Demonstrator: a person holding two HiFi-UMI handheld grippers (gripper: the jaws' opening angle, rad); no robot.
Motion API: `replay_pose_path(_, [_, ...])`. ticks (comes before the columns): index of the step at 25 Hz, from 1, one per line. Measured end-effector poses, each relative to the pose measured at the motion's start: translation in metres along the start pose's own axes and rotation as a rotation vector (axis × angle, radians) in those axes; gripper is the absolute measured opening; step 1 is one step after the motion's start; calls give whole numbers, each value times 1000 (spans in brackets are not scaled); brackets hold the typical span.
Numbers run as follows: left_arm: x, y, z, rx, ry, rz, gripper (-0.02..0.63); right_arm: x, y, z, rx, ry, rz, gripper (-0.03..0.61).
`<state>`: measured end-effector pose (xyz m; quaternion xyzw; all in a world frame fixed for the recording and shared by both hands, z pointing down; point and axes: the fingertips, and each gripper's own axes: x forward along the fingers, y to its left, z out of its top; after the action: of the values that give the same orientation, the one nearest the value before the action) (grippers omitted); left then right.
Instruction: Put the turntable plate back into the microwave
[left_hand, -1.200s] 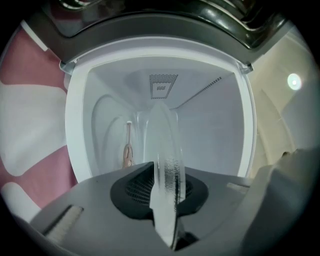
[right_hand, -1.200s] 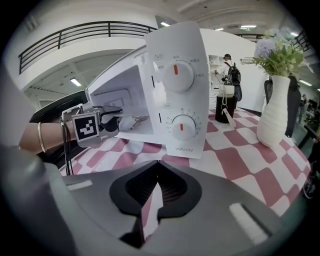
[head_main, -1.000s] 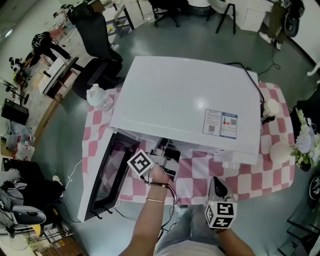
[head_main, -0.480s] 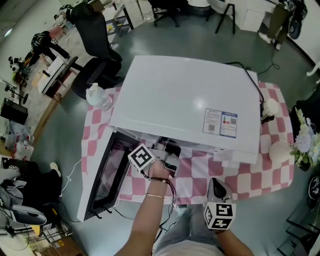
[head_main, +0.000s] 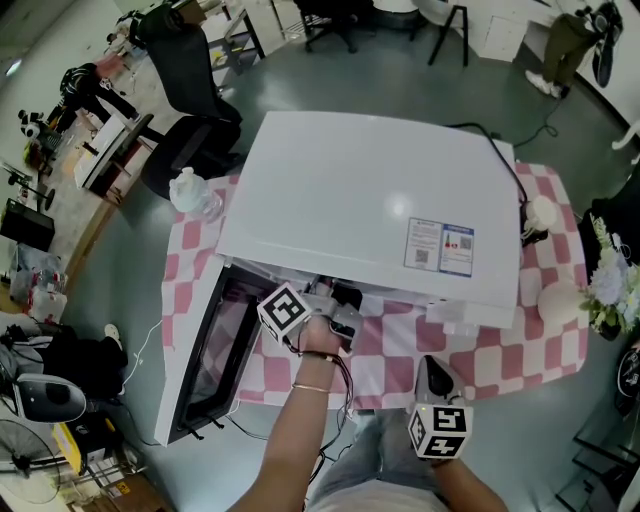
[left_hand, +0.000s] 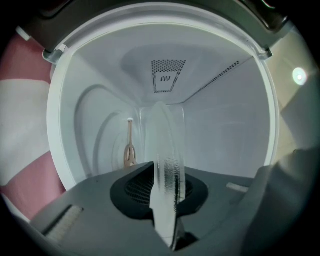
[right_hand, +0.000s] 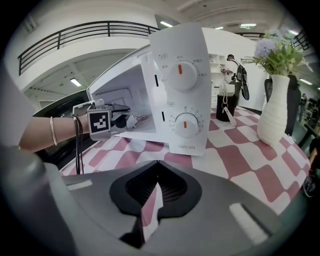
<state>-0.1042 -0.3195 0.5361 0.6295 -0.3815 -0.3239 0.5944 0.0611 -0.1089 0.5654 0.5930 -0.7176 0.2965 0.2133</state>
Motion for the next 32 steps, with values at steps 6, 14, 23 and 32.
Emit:
replay_pose_path(6, [2, 7, 1, -21, -12, 30, 35, 2, -1, 0, 1, 4, 5, 9])
replay_pose_path(14, [5, 7, 7, -8, -24, 56, 35, 6, -3, 2, -1, 7, 12, 9])
replay_pose_path(23, [4, 21, 10, -11, -10, 151, 16, 8, 2, 5, -7, 6, 28, 9])
replay_pose_path(32, [4, 21, 7, 136, 76, 258, 57, 6, 2, 2, 1, 10, 24, 9])
